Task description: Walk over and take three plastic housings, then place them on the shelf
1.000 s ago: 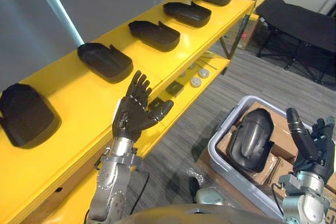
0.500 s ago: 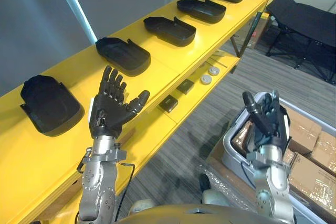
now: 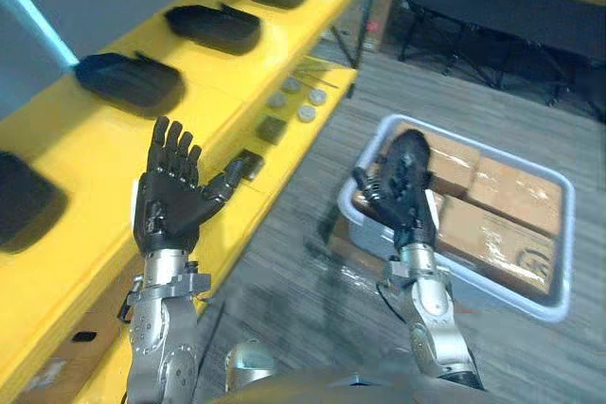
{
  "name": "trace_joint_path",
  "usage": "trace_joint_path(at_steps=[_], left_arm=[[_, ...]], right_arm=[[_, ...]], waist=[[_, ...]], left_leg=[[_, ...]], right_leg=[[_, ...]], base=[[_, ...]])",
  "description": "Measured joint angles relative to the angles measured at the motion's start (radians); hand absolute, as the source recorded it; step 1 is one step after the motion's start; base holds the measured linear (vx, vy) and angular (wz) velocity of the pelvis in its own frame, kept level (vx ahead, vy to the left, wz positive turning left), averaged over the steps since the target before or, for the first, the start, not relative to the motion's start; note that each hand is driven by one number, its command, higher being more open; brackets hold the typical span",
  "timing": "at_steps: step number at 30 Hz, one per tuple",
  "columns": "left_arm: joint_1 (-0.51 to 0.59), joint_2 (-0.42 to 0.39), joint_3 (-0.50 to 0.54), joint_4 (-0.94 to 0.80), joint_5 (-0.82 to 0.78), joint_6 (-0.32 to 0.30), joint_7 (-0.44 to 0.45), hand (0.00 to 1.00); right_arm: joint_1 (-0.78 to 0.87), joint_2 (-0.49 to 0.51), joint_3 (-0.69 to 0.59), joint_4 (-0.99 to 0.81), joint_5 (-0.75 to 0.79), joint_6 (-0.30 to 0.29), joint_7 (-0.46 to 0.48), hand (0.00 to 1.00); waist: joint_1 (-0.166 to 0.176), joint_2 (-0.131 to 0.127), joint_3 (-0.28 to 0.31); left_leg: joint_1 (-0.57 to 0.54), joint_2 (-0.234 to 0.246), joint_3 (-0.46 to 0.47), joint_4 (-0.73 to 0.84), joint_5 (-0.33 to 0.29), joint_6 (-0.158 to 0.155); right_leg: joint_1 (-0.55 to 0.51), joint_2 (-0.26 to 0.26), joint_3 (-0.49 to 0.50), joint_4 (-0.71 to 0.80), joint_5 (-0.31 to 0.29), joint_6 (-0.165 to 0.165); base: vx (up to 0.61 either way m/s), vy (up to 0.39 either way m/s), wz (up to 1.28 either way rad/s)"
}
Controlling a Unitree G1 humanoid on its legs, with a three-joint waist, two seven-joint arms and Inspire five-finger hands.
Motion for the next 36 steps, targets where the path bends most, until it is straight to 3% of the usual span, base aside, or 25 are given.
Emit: trace_joint_path(at_steps=[1, 2, 3, 4, 5, 6, 7, 8, 9, 11, 12, 13, 14, 16, 21, 25, 28, 30, 36], left_arm=[[-0.003, -0.018, -0.028, 0.000, -0.011, 0.000, 0.014, 1.00], [-0.004, -0.024, -0.058, 0.002, -0.010, 0.001, 0.024, 1.00], [-0.008, -0.023, -0.100, 0.008, -0.010, 0.006, 0.045, 1.00], [-0.015, -0.024, -0.122, 0.016, -0.009, 0.010, 0.058, 1.00], [-0.018, -0.023, -0.128, 0.019, -0.007, 0.010, 0.060, 1.00], [-0.021, -0.026, -0.138, 0.019, -0.005, 0.008, 0.058, 1.00], [-0.022, -0.029, -0.144, 0.019, -0.001, 0.005, 0.053, 1.00], [-0.021, -0.031, -0.160, 0.021, -0.001, 0.005, 0.052, 1.00], [-0.017, -0.032, -0.169, 0.023, -0.001, 0.004, 0.053, 1.00], [0.011, -0.032, -0.189, 0.035, -0.002, 0.002, 0.052, 1.00], [0.012, -0.028, -0.188, 0.040, -0.002, 0.001, 0.052, 1.00], [0.015, -0.027, -0.188, 0.049, -0.011, 0.001, 0.049, 1.00], [0.019, -0.026, -0.182, 0.051, -0.010, 0.000, 0.032, 1.00], [0.021, -0.012, -0.179, 0.077, -0.010, 0.006, 0.011, 1.00], [0.021, 0.015, -0.164, 0.077, -0.001, 0.034, -0.005, 1.00], [-0.019, 0.065, -0.128, 0.076, 0.002, 0.047, -0.021, 1.00], [-0.052, 0.069, -0.110, 0.076, 0.011, 0.047, -0.027, 1.00], [-0.059, 0.068, -0.108, 0.076, 0.011, 0.043, -0.034, 1.00], [-0.058, 0.067, -0.104, 0.076, -0.010, 0.018, -0.035, 1.00]], right_arm=[[0.002, -0.030, -0.002, -0.028, -0.011, 0.019, 0.002, 1.00], [0.003, -0.057, -0.011, -0.042, -0.017, 0.022, 0.006, 1.00], [0.006, -0.083, -0.031, -0.059, -0.016, 0.028, 0.015, 1.00], [0.011, -0.099, -0.063, -0.076, -0.016, 0.031, 0.017, 1.00], [0.017, -0.101, -0.082, -0.086, -0.015, 0.031, 0.017, 1.00], [0.031, -0.107, -0.122, -0.121, -0.015, 0.030, 0.016, 1.00], [0.035, -0.111, -0.149, -0.147, -0.014, 0.030, 0.015, 1.00], [0.035, -0.112, -0.175, -0.159, -0.014, 0.030, 0.014, 1.00], [0.038, -0.112, -0.180, -0.158, -0.015, 0.031, 0.012, 1.00], [0.044, -0.116, -0.170, -0.130, -0.040, 0.034, 0.005, 1.00], [0.043, -0.112, -0.166, -0.124, -0.040, 0.035, 0.004, 1.00], [0.043, -0.116, -0.157, -0.111, -0.048, 0.041, -0.007, 1.00], [0.031, -0.116, -0.150, -0.085, -0.067, 0.040, -0.015, 1.00], [-0.049, -0.125, -0.153, 0.069, -0.072, 0.089, -0.006, 1.00], [-0.136, -0.156, -0.156, 0.274, -0.071, 0.173, 0.013, 1.00], [-0.344, -0.228, -0.171, 0.444, -0.072, 0.199, -0.039, 1.00], [-0.525, -0.295, -0.206, 0.552, -0.071, 0.208, -0.106, 1.00], [-0.642, -0.363, -0.226, 0.605, -0.071, 0.208, -0.149, 1.00], [-0.762, -0.421, -0.221, 0.683, -0.071, 0.217, -0.173, 1.00]], waist=[[-0.023, 0.015, -0.009], [-0.049, 0.028, -0.015], [-0.084, 0.030, -0.015], [-0.109, 0.022, -0.013], [-0.113, 0.017, -0.015], [-0.112, 0.009, -0.009], [-0.109, 0.021, -0.009], [-0.107, 0.033, -0.007], [-0.106, 0.035, -0.008], [-0.093, 0.047, -0.015], [-0.089, 0.041, -0.017], [-0.079, 0.034, -0.023], [-0.076, 0.012, -0.023], [-0.049, 0.001, -0.020], [-0.004, -0.011, -0.002], [0.036, -0.035, 0.067], [0.063, -0.028, 0.125], [0.090, -0.004, 0.170], [0.114, 0.012, 0.222]], left_leg=[[0.015, 0.041, 0.013, -0.024, 0.026, -0.019], [0.016, 0.072, 0.011, -0.027, 0.047, -0.012], [0.021, 0.095, 0.004, -0.020, 0.092, 0.019], [0.017, 0.109, 0.000, 0.024, 0.136, 0.075], [0.002, 0.120, -0.002, 0.070, 0.158, 0.105], [-0.047, 0.140, -0.036, 0.169, 0.145, 0.109], [-0.081, 0.129, -0.064, 0.208, 0.087, 0.085], [-0.117, 0.082, -0.110, 0.206, 0.020, 0.065], [-0.127, 0.050, -0.135, 0.183, 0.001, 0.058], [-0.118, -0.084, -0.218, -0.010, 0.025, 0.061], [-0.103, -0.087, -0.222, -0.019, 0.029, 0.052], [-0.074, -0.120, -0.238, -0.068, 0.034, 0.046], [-0.071, -0.143, -0.225, -0.095, 0.041, 0.049], [-0.079, -0.178, -0.216, -0.089, 0.035, 0.070], [-0.086, -0.197, -0.249, -0.051, 0.010, 0.096], [-0.187, -0.207, -0.302, 0.044, -0.010, 0.111], [-0.276, -0.210, -0.333, 0.097, -0.013, 0.115], [-0.327, -0.217, -0.358, 0.120, -0.009, 0.121], [-0.376, -0.231, -0.397, 0.137, 0.016, 0.133]], right_leg=[[0.008, 0.053, -0.010, -0.028, -0.029, 0.030], [0.007, 0.086, -0.007, -0.023, -0.045, 0.013], [-0.005, 0.104, -0.006, 0.015, -0.060, -0.015], [-0.011, 0.105, -0.006, 0.044, -0.071, -0.034], [0.000, 0.108, -0.005, 0.030, -0.078, -0.045], [0.028, 0.115, 0.003, -0.039, -0.081, -0.049], [0.037, 0.126, 0.014, -0.079, -0.081, -0.048], [0.038, 0.127, 0.030, -0.104, -0.079, -0.045], [0.038, 0.124, 0.041, -0.110, -0.076, -0.041], [0.036, 0.123, 0.086, -0.113, -0.065, -0.021], [0.036, 0.119, 0.091, -0.116, -0.063, -0.018], [0.037, 0.114, 0.103, -0.143, -0.040, 0.009], [0.037, 0.093, 0.105, -0.182, -0.016, 0.026], [0.042, 0.067, 0.101, -0.234, 0.065, 0.038], [0.075, 0.046, 0.061, -0.232, 0.103, 0.043], [0.057, 0.036, 0.006, -0.235, 0.106, 0.045], [0.028, 0.037, -0.038, -0.260, 0.119, 0.048], [0.018, 0.037, -0.070, -0.284, 0.136, 0.047], [0.006, 0.033, -0.116, -0.284, 0.144, 0.045]], base=[[0.08, -0.497, -0.79], [0.10, -0.443, -0.44], [0.08, -0.333, -0.33], [0.08, -0.319, -0.39], [0.10, -0.365, -0.59], [0.08, -0.249, -0.68], [0.10, -0.192, -0.85], [0.06, -0.024, -0.66], [0.07, 0.013, -0.69], [0.08, 0.092, -0.74], [0.09, 0.105, -0.67], [0.07, 0.094, -0.37], [0.06, 0.175, -0.30], [-0.01, 0.235, -0.10], [-0.04, 0.121, 0.19], [-0.14, 0.067, 0.29], [-0.25, 0.058, 0.28], [-0.16, 0.048, 0.28], [-0.06, 0.030, 0.20]])
